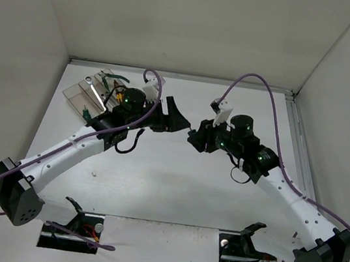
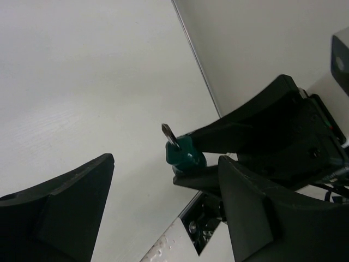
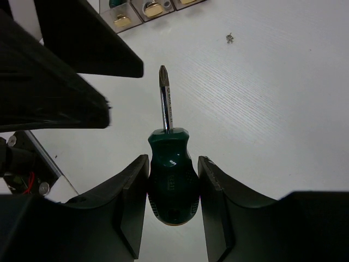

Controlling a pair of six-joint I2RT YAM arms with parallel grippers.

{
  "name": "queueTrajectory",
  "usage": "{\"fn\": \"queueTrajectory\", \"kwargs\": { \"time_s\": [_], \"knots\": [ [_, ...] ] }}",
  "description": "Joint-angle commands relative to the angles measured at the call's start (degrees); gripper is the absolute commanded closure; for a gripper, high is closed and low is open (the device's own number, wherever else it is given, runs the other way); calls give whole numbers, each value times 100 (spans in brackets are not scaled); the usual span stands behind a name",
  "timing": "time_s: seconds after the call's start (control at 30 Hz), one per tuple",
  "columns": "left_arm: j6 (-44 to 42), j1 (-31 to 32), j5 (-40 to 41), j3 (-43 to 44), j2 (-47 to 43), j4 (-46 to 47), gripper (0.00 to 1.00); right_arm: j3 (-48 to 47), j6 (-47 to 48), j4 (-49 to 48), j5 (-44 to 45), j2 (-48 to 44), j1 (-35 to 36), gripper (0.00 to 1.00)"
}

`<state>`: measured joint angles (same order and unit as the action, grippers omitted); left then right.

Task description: Sort the tools into containers

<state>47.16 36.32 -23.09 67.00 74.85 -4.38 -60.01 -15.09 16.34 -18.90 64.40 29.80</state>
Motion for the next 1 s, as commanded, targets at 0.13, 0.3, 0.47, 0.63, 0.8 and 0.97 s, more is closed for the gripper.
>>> {"fn": "queueTrajectory", "kwargs": {
  "time_s": [0.13, 0.3, 0.47, 0.63, 0.8, 0.97],
  "knots": [
    [135, 236, 692, 585, 292, 579, 41, -28, -152, -597, -132, -209, 175, 100],
    [189, 341, 631, 849, 574, 596, 59, -2, -152, -588, -167, -244, 254, 100],
    [241, 394, 587, 850, 627, 605, 67, 7, -169, -588, -106, -297, 254, 100],
    [312, 499, 665, 674, 627, 649, 66, -11, -161, -597, -88, -279, 254, 100],
    [347, 499, 692, 621, 627, 667, 68, -46, -152, -605, -53, -261, 263, 100],
    [356, 605, 780, 560, 636, 658, 77, -46, -196, -605, -18, -235, 246, 100]
  ]
}}
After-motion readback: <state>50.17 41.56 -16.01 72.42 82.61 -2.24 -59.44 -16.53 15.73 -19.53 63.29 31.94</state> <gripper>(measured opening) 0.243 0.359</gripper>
